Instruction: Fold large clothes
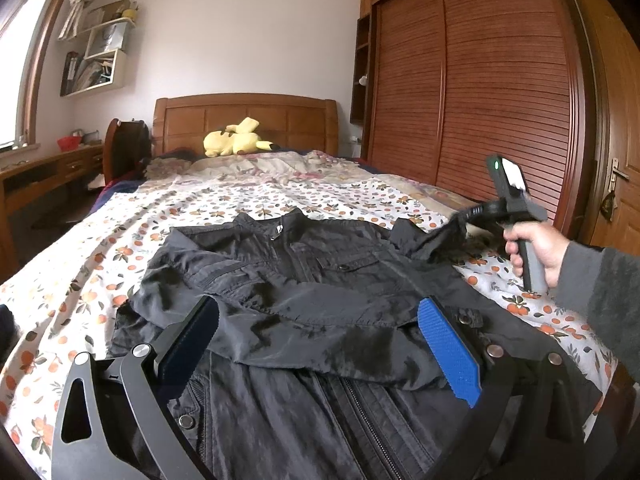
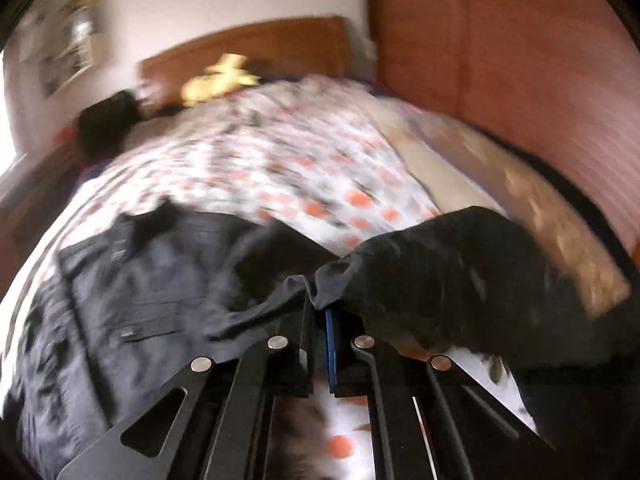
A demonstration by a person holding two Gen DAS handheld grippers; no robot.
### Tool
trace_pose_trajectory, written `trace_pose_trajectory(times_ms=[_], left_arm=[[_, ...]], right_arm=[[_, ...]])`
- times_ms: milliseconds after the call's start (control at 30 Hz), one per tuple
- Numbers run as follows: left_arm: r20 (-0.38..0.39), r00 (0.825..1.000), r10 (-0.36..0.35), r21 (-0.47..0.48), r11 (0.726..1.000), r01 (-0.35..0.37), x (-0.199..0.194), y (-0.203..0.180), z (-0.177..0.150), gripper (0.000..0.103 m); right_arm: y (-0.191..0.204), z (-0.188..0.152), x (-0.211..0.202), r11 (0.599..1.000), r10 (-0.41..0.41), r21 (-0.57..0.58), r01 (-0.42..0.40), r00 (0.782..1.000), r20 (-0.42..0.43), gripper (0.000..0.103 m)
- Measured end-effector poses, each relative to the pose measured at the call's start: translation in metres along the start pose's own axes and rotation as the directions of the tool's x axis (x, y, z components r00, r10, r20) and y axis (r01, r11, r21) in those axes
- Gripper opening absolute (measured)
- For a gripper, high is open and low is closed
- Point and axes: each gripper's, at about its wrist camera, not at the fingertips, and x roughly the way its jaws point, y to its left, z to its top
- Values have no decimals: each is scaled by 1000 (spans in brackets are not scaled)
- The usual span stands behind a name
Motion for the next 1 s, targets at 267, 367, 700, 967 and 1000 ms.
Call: trace_pose_trajectory(times_ms=[267,367,700,967,1000], left_arm=[[0,1000,1,-2,1000,-1,1,2,-1,100],[-1,1000,0,-2,1000,0,1,3,-1,100],[-3,1000,-2,-2,1000,2,1,4,-1,100],[-4,1000,-2,1,1000,2,1,4,-1,100],[-4,1000,-2,0,1000,2,1,4,-2,100]], right_arm=[[108,-32,-52,949,199,-234,-213,977,-79,3],[123,-53,-52,935,198,-270,-229,970,-138,4],[115,-79,-84,936,150,-298,-186,979,-141,34],[68,-62,-83,962,9,-272,-33,996,-90,43],[59,-60,-79,966,-11,-259,-13,996,-90,44]])
